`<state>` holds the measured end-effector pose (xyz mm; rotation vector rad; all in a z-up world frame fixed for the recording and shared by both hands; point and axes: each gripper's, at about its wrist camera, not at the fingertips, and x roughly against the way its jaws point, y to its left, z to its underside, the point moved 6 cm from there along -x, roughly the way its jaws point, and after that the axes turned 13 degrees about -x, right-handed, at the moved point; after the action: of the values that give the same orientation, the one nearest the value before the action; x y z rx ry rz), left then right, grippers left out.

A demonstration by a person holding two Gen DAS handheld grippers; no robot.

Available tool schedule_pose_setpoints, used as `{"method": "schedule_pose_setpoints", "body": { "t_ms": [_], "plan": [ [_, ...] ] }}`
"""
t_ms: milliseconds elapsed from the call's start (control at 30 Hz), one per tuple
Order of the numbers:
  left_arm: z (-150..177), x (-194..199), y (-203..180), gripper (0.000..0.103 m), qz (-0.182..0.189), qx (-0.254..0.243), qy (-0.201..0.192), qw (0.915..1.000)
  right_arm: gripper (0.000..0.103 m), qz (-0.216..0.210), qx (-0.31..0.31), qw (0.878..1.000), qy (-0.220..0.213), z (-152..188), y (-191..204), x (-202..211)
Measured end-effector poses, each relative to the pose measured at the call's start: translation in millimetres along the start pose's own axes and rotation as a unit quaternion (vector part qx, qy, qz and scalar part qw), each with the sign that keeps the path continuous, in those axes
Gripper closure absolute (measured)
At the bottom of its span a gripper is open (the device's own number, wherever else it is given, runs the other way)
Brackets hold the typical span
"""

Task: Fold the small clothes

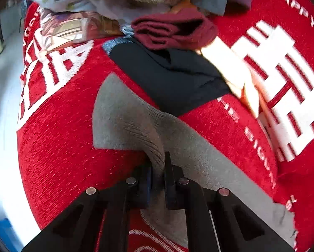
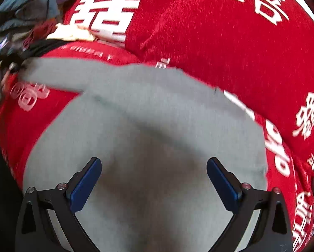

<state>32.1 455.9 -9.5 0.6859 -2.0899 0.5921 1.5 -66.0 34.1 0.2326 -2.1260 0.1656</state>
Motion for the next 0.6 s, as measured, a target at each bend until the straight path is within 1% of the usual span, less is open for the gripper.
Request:
{"method": "schedule_pose_setpoints", "body": {
  "t_ms": [67, 133, 200, 267, 333, 367, 400, 467, 500, 567, 600],
  "plan": [
    [-1, 4, 7, 0.093, 0.014, 0.009, -0.009, 0.9998, 0.002, -0.001, -0.007, 1.0, -0.004, -28, 6, -18],
    [0, 11, 14, 0.093, 0.03, 0.012, -0.015, 0.9994, 0.002, -0.002, -0.022, 1.0, 0.004, -55, 15, -44],
    [0, 23, 15, 0.093, 0.039, 0.007, -0.021, 0.999, 0.002, -0.004, -0.036, 0.999, 0.019, -81, 31, -79],
    [-2, 30, 11, 0.093, 0.041, -0.008, -0.027, 0.9988, 0.002, 0.015, -0.048, 0.998, 0.036, -98, 47, -112],
    [-5, 36, 3, 0.093, 0.041, -0.024, -0.034, 0.9983, 0.002, 0.04, -0.051, 0.995, 0.071, -104, 70, -148],
    [-8, 42, -1, 0.093, 0.042, -0.031, -0.039, 0.9978, 0.002, 0.044, -0.046, 0.994, 0.087, -103, 86, -162],
    [-12, 44, -9, 0.093, 0.043, -0.038, -0.044, 0.9974, 0.002, 0.037, -0.04, 0.994, 0.093, -100, 100, -169],
    [-16, 56, -17, 0.093, 0.042, -0.053, -0.055, 0.9962, 0.002, 0.026, 0.018, 0.996, 0.086, -97, 138, -171],
    [-18, 62, -23, 0.093, 0.041, -0.061, -0.061, 0.9955, 0.003, 0.01, 0.039, 0.996, 0.081, -97, 150, -166],
    [-21, 76, -38, 0.093, 0.041, -0.081, -0.074, 0.9932, 0.003, -0.022, 0.047, 0.997, 0.05, -100, 158, -146],
    [-21, 82, -47, 0.093, 0.04, -0.092, -0.079, 0.9918, 0.003, -0.029, 0.038, 0.998, 0.038, -102, 151, -135]
  ]
}}
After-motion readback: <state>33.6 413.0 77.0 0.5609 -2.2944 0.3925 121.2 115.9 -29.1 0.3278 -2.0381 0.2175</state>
